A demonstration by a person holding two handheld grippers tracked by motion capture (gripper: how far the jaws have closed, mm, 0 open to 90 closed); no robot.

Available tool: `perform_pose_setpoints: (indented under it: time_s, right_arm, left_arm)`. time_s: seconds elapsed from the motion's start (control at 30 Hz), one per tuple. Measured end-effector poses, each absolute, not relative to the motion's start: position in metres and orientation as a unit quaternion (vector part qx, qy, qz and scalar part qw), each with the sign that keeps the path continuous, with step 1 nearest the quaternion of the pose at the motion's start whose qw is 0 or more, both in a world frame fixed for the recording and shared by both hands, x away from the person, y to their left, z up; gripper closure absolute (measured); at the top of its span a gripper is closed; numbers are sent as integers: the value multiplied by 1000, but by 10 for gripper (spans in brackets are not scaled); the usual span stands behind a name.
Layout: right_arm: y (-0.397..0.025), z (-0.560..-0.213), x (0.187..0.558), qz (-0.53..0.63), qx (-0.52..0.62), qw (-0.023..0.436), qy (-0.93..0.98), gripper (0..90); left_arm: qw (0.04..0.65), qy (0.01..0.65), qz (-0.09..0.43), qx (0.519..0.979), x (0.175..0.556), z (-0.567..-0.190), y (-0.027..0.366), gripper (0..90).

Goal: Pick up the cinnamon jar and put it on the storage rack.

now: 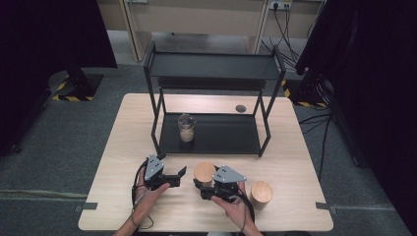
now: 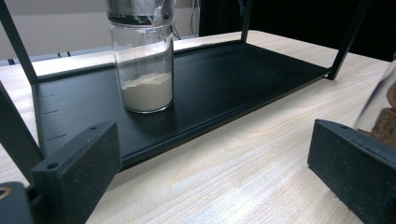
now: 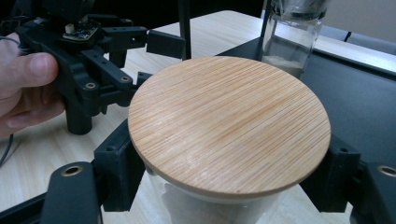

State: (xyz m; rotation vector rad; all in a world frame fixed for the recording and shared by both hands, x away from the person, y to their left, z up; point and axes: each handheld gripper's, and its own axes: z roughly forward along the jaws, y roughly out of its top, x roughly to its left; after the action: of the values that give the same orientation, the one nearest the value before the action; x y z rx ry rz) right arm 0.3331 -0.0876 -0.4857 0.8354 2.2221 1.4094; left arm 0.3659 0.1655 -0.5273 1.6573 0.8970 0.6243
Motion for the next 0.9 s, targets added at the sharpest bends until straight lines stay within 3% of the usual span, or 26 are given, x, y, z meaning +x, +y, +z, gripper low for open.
perform_pose_setpoints:
  time_s: [0.9]
  right_arm:
    - [-87,-464,358,500,315,202,781,261]
  left_arm:
    - [545,378,265,701,366,-527,165,23]
